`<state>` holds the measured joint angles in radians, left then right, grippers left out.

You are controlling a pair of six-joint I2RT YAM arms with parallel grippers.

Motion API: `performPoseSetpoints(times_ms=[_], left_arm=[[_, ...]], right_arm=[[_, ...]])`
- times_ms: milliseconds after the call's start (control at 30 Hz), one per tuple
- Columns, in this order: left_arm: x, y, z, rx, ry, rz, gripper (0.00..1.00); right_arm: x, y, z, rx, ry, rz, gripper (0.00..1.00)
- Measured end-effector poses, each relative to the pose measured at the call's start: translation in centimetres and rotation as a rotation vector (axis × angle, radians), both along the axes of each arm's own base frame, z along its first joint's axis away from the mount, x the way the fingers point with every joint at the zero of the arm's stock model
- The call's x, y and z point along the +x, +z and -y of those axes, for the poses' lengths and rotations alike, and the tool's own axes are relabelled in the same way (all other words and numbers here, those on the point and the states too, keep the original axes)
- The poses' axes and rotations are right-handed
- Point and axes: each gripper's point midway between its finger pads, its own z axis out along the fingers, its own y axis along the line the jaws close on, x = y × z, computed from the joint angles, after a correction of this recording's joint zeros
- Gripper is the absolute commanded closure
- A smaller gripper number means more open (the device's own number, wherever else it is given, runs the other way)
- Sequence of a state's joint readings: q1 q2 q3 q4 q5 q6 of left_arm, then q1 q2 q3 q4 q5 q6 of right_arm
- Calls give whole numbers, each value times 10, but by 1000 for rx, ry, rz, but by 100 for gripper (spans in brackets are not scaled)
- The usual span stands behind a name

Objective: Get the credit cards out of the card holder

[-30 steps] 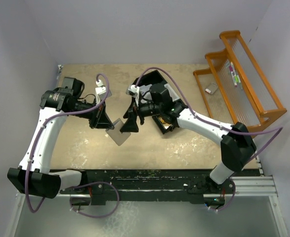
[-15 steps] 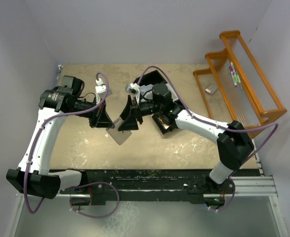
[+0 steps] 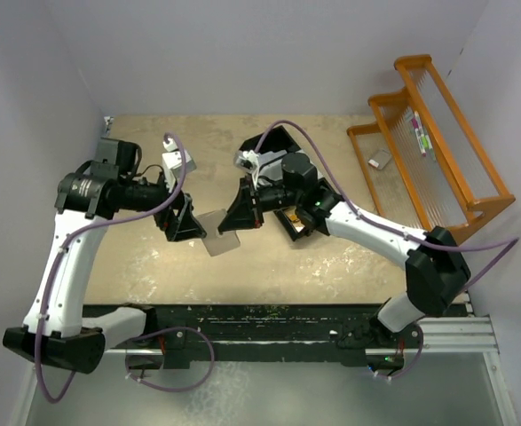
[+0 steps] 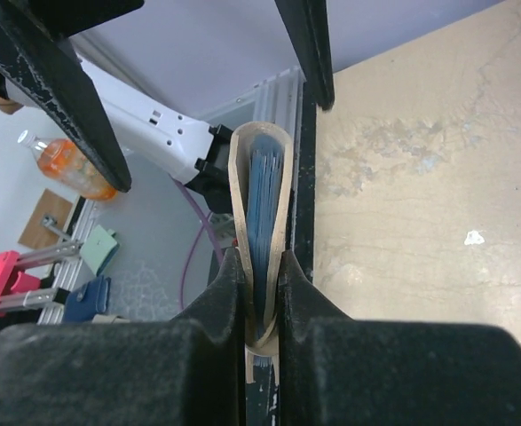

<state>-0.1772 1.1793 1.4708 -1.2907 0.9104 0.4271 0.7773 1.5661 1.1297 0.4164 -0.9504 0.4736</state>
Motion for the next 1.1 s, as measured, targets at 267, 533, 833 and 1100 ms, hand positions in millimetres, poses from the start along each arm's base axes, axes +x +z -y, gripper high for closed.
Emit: performPoseSetpoints(times_ms=[267,533,833,1100], left_arm=[[-3,17,-13,45,86,110,1],[-8,16,-14,45,88,104,1],[-13,17,-12,29,79,99,1],[-20,15,-11,20,71,69,1]], right_arm=[[-4,15,11,-8,-33,47,100],[-1,38,17,-21,-55,120,100],[-5,49,29,-47,-74,164,100],[-4,60,34,-59,-102,189,100]])
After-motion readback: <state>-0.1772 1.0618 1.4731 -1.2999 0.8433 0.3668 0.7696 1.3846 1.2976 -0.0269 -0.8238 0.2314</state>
